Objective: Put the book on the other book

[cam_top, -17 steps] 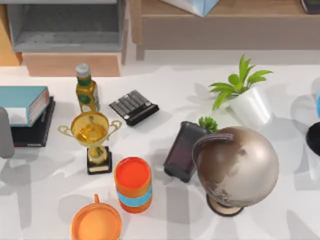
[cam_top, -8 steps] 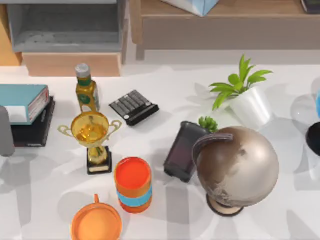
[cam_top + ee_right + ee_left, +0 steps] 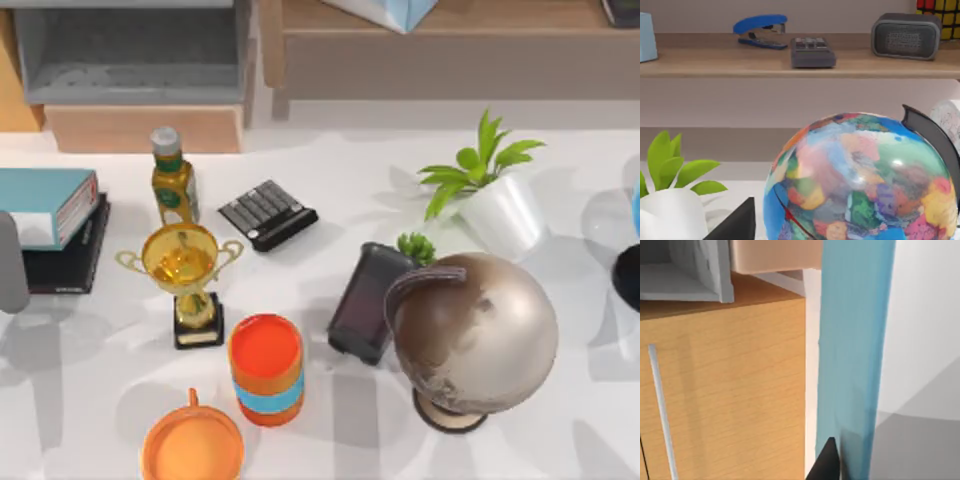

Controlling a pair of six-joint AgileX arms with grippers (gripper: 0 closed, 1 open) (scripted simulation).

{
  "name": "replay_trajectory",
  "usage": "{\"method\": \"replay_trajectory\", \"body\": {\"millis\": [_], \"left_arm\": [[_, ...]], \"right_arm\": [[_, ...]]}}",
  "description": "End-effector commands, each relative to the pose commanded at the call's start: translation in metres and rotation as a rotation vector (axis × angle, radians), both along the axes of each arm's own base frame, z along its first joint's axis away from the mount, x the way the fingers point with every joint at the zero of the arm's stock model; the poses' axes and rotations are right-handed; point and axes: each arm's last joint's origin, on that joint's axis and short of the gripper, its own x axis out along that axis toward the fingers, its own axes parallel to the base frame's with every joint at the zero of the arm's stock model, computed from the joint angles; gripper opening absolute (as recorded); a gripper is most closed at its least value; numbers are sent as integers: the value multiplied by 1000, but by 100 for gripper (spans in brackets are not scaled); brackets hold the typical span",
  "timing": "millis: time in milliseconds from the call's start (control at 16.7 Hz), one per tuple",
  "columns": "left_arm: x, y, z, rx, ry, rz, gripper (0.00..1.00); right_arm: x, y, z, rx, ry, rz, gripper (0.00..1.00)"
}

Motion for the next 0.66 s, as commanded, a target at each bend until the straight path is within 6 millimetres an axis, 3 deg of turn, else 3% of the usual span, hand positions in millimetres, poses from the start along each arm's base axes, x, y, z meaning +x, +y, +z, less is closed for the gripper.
{"method": "replay_trajectory", "body": {"millis": [300,660], "left_arm": [[0,0,0,0,0,0,98],[0,0,0,0,0,0,100]], "right_arm": [[0,0,0,0,0,0,100],[0,0,0,0,0,0,100]]}}
